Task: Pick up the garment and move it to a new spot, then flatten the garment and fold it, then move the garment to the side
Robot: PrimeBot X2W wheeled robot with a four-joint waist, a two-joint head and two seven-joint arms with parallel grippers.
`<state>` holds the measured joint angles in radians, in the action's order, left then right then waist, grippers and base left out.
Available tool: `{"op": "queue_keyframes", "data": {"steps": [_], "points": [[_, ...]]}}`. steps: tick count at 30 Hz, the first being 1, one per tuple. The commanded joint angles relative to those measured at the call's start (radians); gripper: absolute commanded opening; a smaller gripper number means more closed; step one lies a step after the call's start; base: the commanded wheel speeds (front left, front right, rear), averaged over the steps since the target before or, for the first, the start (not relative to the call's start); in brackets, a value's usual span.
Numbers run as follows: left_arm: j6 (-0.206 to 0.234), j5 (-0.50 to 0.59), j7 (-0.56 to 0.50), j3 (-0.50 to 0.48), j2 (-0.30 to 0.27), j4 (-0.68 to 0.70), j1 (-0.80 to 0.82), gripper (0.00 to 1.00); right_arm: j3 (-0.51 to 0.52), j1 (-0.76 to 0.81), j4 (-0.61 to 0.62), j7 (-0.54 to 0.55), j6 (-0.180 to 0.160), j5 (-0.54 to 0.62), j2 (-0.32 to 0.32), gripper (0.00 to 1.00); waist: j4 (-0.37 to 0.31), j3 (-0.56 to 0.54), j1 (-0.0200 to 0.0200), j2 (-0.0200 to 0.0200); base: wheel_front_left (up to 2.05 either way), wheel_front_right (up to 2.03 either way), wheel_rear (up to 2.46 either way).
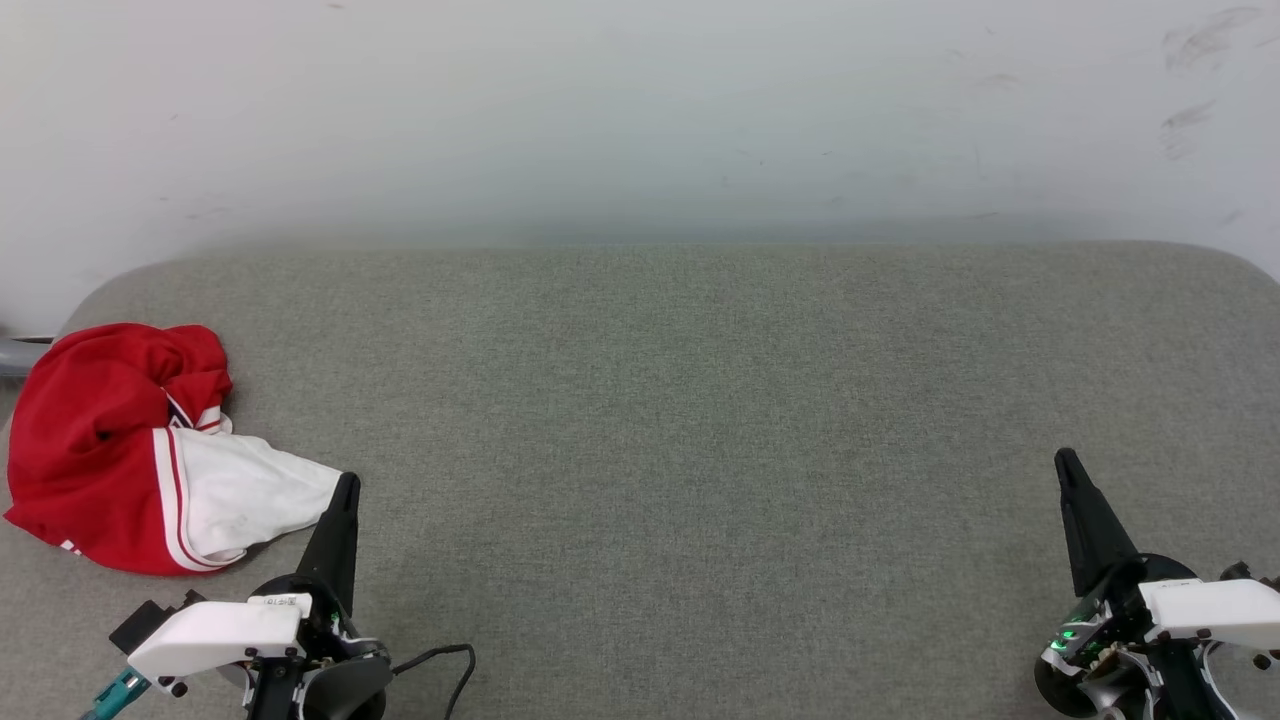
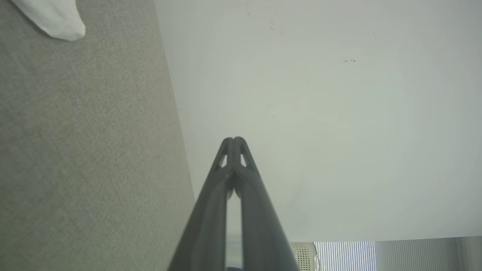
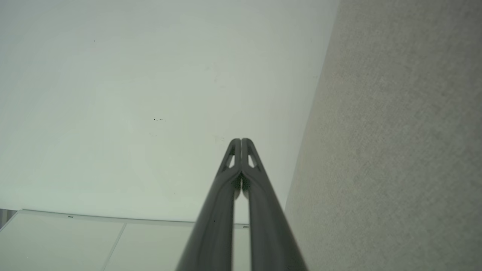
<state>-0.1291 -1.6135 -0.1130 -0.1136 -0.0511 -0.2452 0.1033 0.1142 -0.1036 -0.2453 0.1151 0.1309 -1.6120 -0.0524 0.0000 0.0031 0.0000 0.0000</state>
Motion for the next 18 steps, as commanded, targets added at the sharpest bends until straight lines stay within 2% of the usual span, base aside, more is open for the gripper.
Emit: {"op": "queue_keyframes", "data": {"steps": [1,18], "points": [[-0.003,0.002,-0.005,-0.002,0.001,-0.001,0.010,0.00,0.000,-0.010,-0.001,0.001,0.000,-0.002,0.004,0.00,0.000,0.000,0.0000,0.0000,0.00,0.00,0.00],[-0.003,0.002,-0.004,-0.002,0.001,-0.001,0.010,0.00,0.000,-0.010,-0.001,0.001,0.000,-0.002,0.004,0.00,0.000,0.000,0.0000,0.0000,0.00,0.00,0.00]]}}
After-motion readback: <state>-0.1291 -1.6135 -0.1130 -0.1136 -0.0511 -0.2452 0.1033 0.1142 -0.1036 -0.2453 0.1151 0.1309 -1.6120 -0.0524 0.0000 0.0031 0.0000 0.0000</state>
